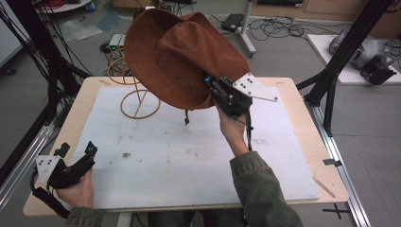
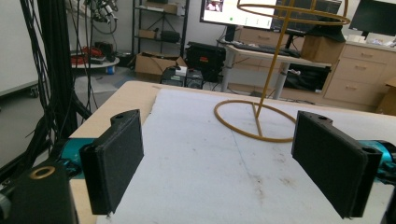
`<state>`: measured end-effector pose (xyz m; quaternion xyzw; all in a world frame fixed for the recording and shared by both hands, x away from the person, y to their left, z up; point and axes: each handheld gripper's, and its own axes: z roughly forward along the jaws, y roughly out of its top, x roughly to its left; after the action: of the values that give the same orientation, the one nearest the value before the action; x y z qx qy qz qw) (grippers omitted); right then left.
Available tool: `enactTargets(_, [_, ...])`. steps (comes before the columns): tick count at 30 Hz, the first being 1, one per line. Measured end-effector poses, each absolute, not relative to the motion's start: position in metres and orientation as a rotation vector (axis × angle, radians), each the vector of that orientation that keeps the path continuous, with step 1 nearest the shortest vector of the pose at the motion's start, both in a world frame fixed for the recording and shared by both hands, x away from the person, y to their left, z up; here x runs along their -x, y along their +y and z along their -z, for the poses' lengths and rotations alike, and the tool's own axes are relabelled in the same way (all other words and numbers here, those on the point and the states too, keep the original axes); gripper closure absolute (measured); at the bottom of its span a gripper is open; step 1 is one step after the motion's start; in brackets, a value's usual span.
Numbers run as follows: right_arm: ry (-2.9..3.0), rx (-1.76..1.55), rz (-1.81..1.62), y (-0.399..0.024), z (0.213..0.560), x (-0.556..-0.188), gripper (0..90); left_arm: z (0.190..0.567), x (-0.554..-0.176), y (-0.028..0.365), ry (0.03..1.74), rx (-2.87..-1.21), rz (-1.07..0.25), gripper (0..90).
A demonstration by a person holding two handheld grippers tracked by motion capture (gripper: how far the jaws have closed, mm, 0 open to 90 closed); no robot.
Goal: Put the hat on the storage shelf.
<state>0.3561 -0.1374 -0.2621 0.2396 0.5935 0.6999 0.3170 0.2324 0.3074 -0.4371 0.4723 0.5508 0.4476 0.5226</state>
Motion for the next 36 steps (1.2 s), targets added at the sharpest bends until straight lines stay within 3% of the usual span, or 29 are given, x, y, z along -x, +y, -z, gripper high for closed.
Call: enactTargets(36, [1.704,-0.514,-1.845,0.036,0.227,-0.458,88.5,0.444,-0.231,0.309,1.333,-1.104,-1.005,17.2])
